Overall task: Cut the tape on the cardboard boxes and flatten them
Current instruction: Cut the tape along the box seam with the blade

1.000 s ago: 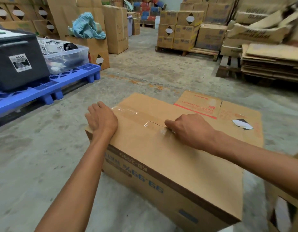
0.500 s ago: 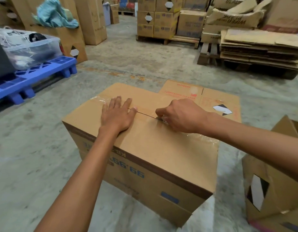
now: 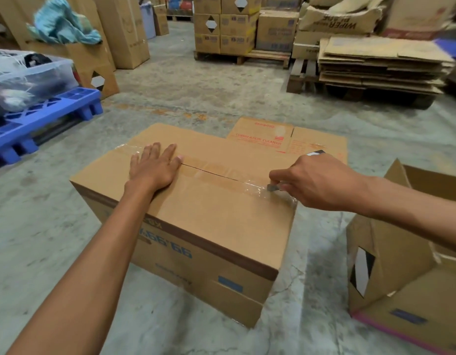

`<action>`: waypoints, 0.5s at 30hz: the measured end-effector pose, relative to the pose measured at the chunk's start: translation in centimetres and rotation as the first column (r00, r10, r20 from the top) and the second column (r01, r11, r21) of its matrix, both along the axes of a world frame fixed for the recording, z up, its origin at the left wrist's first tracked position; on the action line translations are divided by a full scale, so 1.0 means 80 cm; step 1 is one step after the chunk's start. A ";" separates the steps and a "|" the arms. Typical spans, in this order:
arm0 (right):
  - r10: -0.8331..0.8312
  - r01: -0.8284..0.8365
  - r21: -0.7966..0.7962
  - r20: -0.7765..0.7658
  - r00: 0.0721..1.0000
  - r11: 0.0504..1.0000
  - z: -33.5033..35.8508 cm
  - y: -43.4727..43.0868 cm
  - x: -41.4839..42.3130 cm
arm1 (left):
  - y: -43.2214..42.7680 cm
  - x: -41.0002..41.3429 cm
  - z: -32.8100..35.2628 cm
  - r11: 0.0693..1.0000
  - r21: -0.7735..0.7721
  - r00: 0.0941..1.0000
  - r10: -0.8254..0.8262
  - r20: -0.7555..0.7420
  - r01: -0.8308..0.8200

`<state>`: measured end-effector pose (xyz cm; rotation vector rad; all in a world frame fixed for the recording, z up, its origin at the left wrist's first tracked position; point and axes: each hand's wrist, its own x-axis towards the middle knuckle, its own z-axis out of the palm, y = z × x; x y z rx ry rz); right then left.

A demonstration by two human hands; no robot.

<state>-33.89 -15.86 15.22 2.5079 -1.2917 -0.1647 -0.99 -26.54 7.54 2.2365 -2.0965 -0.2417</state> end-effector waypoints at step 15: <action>-0.107 0.108 0.017 -0.037 0.994 0.994 -0.003 0.030 -0.039 | 0.033 -0.168 -0.007 0.962 -0.023 0.961 -0.273 -0.037 0.272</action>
